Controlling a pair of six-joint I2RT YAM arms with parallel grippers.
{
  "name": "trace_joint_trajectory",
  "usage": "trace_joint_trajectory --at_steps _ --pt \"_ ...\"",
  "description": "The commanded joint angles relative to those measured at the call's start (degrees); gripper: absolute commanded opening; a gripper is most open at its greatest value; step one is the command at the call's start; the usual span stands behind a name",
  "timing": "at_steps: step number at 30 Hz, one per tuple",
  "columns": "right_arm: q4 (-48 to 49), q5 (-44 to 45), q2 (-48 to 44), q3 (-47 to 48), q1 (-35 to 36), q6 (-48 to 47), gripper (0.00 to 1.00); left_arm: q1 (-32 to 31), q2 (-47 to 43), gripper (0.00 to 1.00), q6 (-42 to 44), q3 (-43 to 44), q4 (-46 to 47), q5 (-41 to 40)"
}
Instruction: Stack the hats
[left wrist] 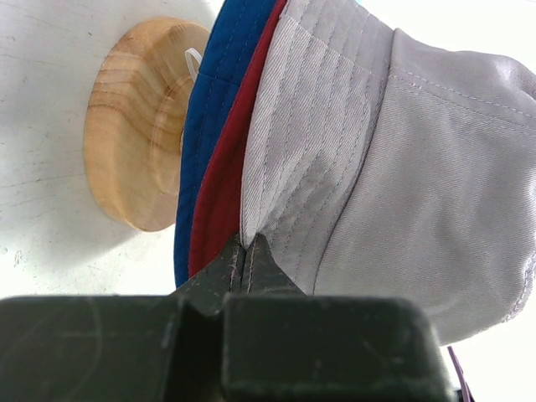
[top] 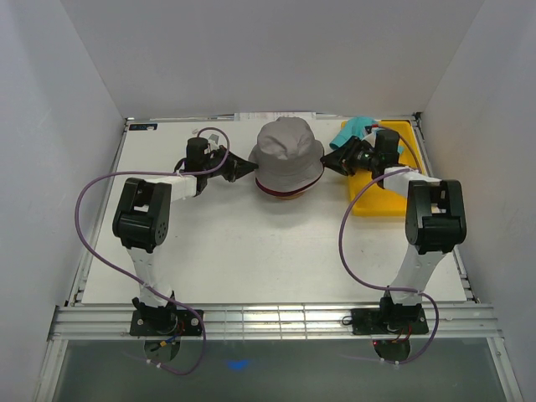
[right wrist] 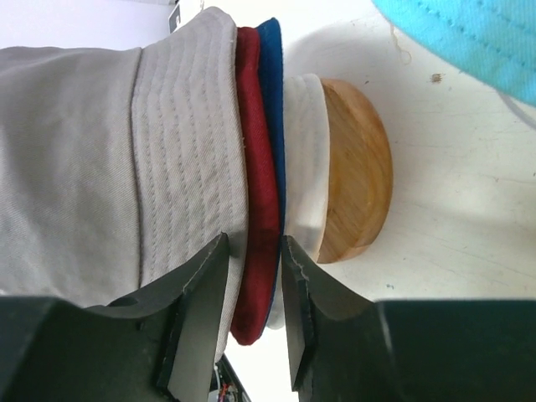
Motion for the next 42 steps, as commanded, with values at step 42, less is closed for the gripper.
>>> trace_joint_trajectory --at_steps 42 --pt "7.70 4.67 -16.62 -16.03 3.00 6.58 0.59 1.24 -1.97 0.00 1.62 -0.61 -2.77 -1.87"
